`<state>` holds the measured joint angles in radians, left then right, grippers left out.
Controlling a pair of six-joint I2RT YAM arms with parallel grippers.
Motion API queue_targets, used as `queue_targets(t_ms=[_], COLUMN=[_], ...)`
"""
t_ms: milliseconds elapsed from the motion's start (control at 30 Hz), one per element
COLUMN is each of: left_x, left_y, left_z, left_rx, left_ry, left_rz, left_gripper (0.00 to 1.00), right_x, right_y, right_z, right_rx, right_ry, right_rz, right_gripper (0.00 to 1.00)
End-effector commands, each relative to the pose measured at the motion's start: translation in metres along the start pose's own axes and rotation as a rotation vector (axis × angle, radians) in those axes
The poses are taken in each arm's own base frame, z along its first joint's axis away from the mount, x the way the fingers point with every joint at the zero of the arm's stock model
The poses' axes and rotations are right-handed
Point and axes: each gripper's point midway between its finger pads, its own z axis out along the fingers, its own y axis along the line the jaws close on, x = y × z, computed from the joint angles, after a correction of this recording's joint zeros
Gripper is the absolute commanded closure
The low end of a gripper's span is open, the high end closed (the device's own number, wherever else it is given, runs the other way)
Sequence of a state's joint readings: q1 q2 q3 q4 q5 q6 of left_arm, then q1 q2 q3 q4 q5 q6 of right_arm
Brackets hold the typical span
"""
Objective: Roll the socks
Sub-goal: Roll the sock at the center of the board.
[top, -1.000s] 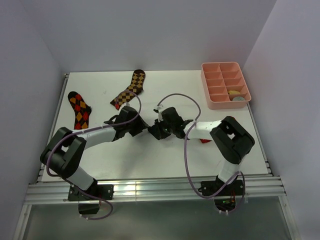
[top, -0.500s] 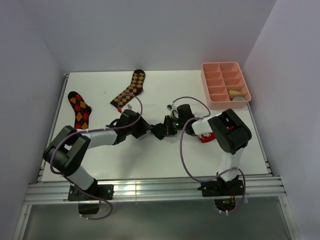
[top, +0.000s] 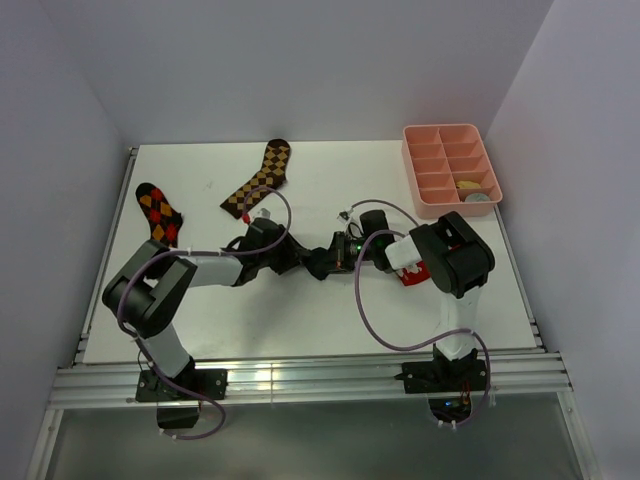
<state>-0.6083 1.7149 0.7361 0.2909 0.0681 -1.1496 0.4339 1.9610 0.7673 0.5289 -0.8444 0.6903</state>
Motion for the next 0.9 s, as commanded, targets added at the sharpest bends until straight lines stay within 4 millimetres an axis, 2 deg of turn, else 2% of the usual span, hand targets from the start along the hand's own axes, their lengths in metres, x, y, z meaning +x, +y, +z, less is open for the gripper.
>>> queue_targets(t_ms=[0, 133, 233, 367, 467, 500, 533, 567, 633, 667, 733, 767, 867], left_x=[0.002, 0.005, 0.008, 0.009, 0.005, 0.005, 0.002, 0.002, -0.002, -0.001, -0.006, -0.006, -0.010], left_y=[-0.005, 0.004, 0.009, 0.010, 0.008, 0.010, 0.005, 0.008, 0.005, 0.008, 0.003, 0.004, 0.000], left_z=[0.007, 0.012, 0.014, 0.016, 0.014, 0.014, 0.013, 0.012, 0.011, 0.009, 0.007, 0.006, 0.003], left_rx=[0.014, -0.021, -0.039, -0.059, -0.072, -0.085, -0.081, -0.100, -0.109, -0.129, -0.127, -0.134, -0.136], left_ry=[0.014, 0.026, 0.037, 0.048, 0.039, 0.037, 0.030, 0.033, 0.026, 0.034, 0.018, 0.018, 0.013], left_rz=[0.003, 0.011, 0.011, 0.024, 0.043, 0.047, 0.060, 0.067, 0.084, 0.086, 0.100, 0.104, 0.125], left_gripper=[0.48, 0.55, 0.71, 0.89, 1.00, 1.00, 1.00, 1.00, 1.00, 1.00, 1.00, 1.00, 1.00], right_x=[0.023, 0.021, 0.016, 0.005, -0.004, -0.008, -0.002, -0.015, -0.017, -0.027, -0.024, -0.034, -0.026], right_y=[-0.037, -0.036, -0.034, -0.024, -0.015, -0.012, -0.009, -0.002, 0.005, 0.016, 0.027, 0.033, 0.045], right_z=[0.001, -0.001, -0.006, -0.013, -0.018, -0.020, -0.020, -0.026, -0.032, -0.037, -0.038, -0.046, -0.045], right_rx=[0.115, 0.120, 0.151, 0.181, 0.242, 0.264, 0.291, 0.332, 0.382, 0.428, 0.483, 0.535, 0.552], right_ry=[0.047, 0.041, 0.021, -0.007, -0.035, -0.049, -0.032, -0.084, -0.107, -0.162, -0.185, -0.248, -0.270], right_rz=[0.098, 0.092, 0.051, -0.021, -0.107, -0.137, -0.153, -0.216, -0.263, -0.339, -0.437, -0.481, -0.596], right_gripper=[1.00, 1.00, 0.98, 0.77, 0.67, 0.66, 0.64, 0.63, 0.62, 0.61, 0.60, 0.59, 0.58])
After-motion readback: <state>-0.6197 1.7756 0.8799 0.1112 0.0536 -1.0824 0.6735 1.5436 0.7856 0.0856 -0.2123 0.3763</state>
